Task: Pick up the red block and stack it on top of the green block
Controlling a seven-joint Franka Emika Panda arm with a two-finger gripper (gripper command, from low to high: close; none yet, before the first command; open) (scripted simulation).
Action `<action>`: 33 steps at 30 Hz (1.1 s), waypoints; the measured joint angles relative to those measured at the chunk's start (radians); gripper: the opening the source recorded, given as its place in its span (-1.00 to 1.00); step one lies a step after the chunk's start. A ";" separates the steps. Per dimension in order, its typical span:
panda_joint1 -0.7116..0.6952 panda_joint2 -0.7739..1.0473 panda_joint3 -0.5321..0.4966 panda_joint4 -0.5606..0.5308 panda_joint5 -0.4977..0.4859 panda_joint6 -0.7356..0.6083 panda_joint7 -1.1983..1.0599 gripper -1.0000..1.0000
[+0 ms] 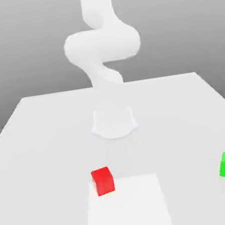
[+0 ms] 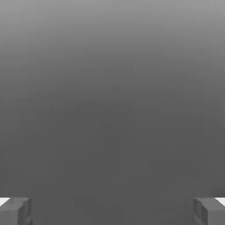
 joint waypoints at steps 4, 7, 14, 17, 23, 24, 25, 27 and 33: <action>-0.059 0.113 0.028 -0.104 0.032 0.085 0.158 0.00; -0.099 0.194 0.052 -0.178 0.050 0.147 0.274 0.00; -0.188 0.381 0.112 -0.351 0.075 0.289 0.557 0.00; -0.226 0.462 0.137 -0.426 0.077 0.351 0.686 0.00; -0.291 0.629 0.167 -0.558 0.039 0.481 0.947 0.00; -0.296 0.664 0.165 -0.560 0.022 0.510 0.970 0.00; -0.303 0.699 0.161 -0.559 0.000 0.540 0.990 0.00; -0.307 0.772 0.150 -0.551 -0.057 0.601 1.033 0.00; -0.223 0.908 0.045 -0.532 -0.147 0.717 1.100 -1.00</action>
